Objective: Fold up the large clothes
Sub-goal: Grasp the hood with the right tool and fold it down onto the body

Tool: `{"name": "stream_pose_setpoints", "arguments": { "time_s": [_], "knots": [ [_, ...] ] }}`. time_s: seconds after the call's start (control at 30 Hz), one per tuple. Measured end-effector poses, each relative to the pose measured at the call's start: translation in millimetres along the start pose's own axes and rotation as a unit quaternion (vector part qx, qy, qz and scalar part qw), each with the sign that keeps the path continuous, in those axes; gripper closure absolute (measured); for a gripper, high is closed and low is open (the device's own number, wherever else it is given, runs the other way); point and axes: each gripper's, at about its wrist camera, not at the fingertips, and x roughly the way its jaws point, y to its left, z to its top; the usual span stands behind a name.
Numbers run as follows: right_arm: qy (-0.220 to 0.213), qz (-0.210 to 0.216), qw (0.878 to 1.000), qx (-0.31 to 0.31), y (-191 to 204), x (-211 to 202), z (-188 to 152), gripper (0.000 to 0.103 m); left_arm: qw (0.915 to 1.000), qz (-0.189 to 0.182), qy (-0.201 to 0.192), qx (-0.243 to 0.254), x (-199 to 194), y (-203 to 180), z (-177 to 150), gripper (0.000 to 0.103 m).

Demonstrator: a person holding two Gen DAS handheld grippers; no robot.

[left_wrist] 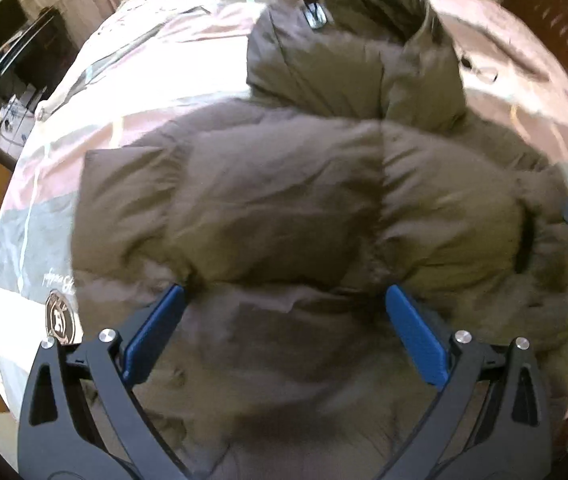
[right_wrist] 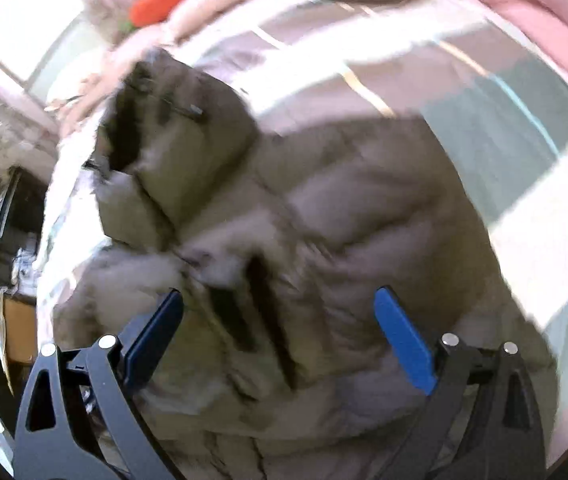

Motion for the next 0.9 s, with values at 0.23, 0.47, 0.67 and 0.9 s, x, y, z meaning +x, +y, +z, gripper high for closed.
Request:
{"name": "stream_pose_setpoints", "arguments": {
  "time_s": [0.23,0.47,0.67,0.9],
  "knots": [
    [-0.045,-0.021,0.997,-0.067,58.5,26.0,73.7,0.006,0.9964,0.018,-0.074,-0.038,-61.4,30.1,-5.8,0.002],
    [-0.073,-0.116,0.981,-0.139,144.2,111.9,182.6,0.006,0.9860,0.030,-0.133,-0.096,-111.0,75.1,-19.8,0.002],
    [-0.054,-0.187,0.969,-0.150,157.9,175.4,213.8,0.072,0.9896,0.031,-0.084,-0.112,-90.5,96.4,-23.5,0.002],
    [-0.167,-0.024,0.976,-0.141,147.5,85.8,182.6,0.099,0.9909,0.032,-0.077,-0.106,-86.6,88.1,-23.3,0.002]
  ]
}}
